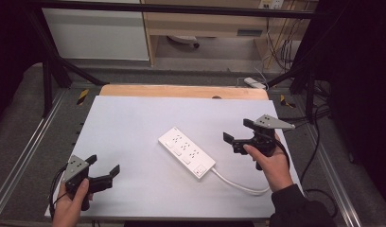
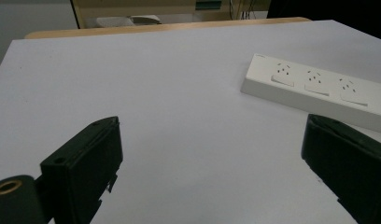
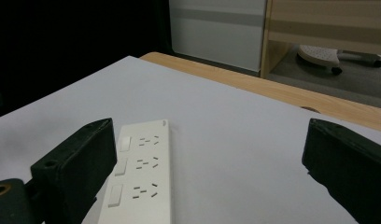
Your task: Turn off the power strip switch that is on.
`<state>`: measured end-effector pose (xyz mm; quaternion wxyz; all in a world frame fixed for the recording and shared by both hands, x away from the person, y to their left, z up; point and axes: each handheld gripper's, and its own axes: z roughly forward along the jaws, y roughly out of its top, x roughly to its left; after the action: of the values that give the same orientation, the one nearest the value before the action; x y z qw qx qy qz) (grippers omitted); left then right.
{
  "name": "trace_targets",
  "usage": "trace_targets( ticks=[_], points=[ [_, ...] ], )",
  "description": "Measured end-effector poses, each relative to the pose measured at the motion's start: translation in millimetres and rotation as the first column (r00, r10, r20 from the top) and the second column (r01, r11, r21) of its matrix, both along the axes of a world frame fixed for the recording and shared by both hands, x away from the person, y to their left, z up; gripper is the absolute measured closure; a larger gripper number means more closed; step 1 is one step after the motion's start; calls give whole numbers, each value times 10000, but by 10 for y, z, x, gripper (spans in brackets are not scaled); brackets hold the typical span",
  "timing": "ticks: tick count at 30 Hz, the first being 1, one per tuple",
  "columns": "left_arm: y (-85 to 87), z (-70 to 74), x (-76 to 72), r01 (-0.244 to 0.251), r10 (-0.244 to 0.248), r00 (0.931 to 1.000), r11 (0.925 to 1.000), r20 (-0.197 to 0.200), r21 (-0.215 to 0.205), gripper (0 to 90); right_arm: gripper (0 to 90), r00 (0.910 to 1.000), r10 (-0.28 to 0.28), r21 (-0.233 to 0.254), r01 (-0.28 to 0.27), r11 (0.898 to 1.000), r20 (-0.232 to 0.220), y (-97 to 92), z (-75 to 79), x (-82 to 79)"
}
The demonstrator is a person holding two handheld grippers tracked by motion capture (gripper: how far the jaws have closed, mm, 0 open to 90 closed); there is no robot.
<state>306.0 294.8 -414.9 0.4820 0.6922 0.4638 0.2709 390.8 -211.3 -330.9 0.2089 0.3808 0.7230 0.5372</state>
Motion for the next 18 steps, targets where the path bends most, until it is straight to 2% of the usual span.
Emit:
trace_targets(
  ticks=[18],
  points=[
    [-10,3,-2,66,-66,10000,10000,-16,53,52,33,9995,297,-109,-296,9995,92,156,108,78]
  ],
)
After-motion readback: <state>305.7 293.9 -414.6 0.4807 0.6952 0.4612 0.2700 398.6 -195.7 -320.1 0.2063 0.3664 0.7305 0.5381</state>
